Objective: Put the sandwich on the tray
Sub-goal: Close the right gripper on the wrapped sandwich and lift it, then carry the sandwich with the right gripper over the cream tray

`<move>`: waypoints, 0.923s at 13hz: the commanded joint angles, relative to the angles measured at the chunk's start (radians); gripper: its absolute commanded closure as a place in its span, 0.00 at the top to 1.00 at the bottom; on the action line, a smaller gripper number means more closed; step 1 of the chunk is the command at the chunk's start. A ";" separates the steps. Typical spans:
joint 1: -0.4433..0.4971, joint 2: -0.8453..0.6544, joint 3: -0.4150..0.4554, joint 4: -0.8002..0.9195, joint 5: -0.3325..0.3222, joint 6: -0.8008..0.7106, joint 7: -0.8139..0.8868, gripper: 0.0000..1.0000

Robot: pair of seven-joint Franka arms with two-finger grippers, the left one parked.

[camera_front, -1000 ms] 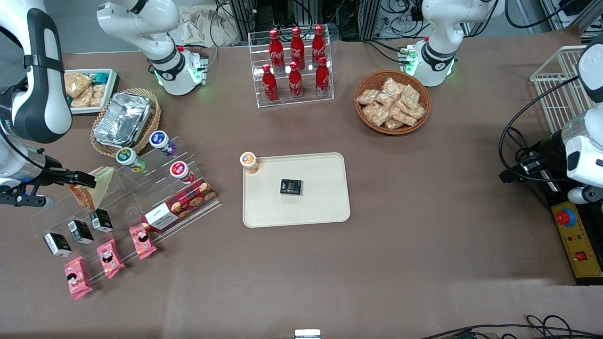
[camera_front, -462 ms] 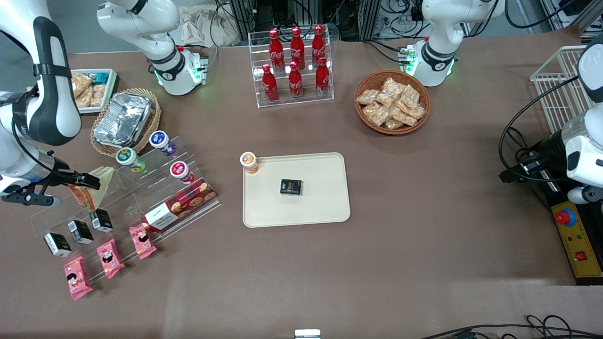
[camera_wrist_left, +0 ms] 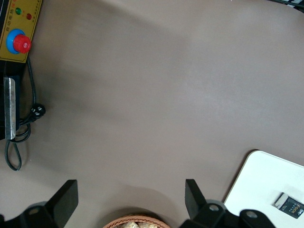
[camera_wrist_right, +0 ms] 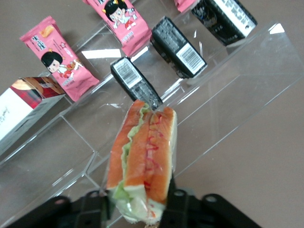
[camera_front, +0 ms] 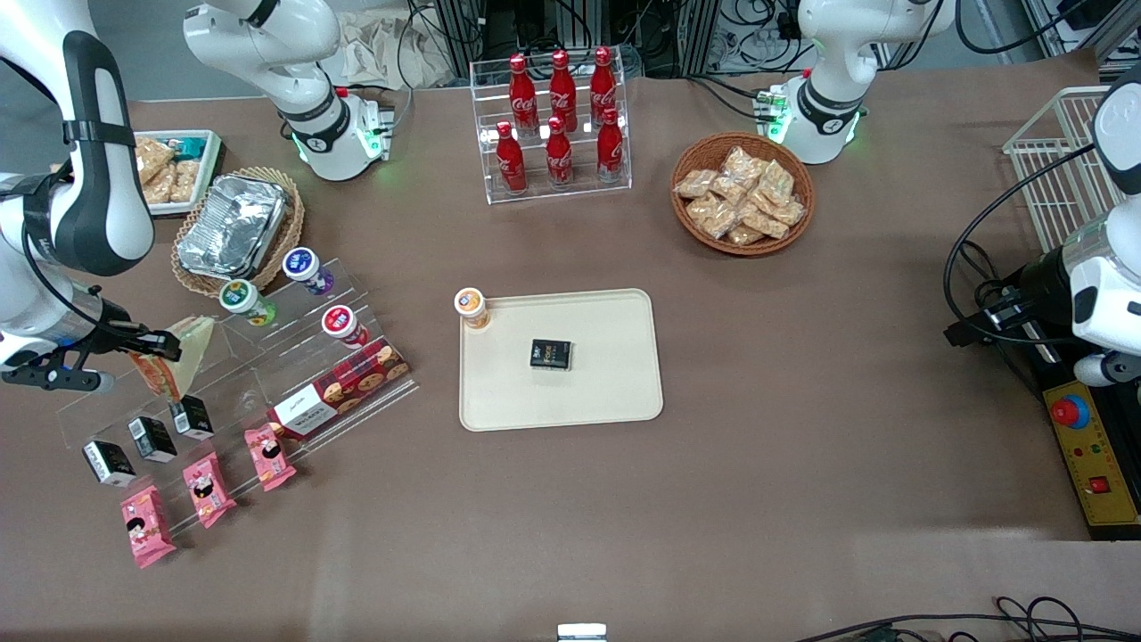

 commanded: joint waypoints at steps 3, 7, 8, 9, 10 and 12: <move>-0.010 0.050 0.006 0.233 -0.013 -0.189 -0.184 0.37; 0.016 0.112 0.017 0.480 -0.009 -0.398 -0.340 0.37; 0.030 0.110 0.018 0.490 0.005 -0.412 -0.393 0.37; 0.048 0.106 0.018 0.494 0.047 -0.414 -0.446 0.37; 0.071 0.100 0.020 0.496 0.090 -0.414 -0.516 0.37; 0.143 0.095 0.020 0.496 0.163 -0.405 -0.631 0.37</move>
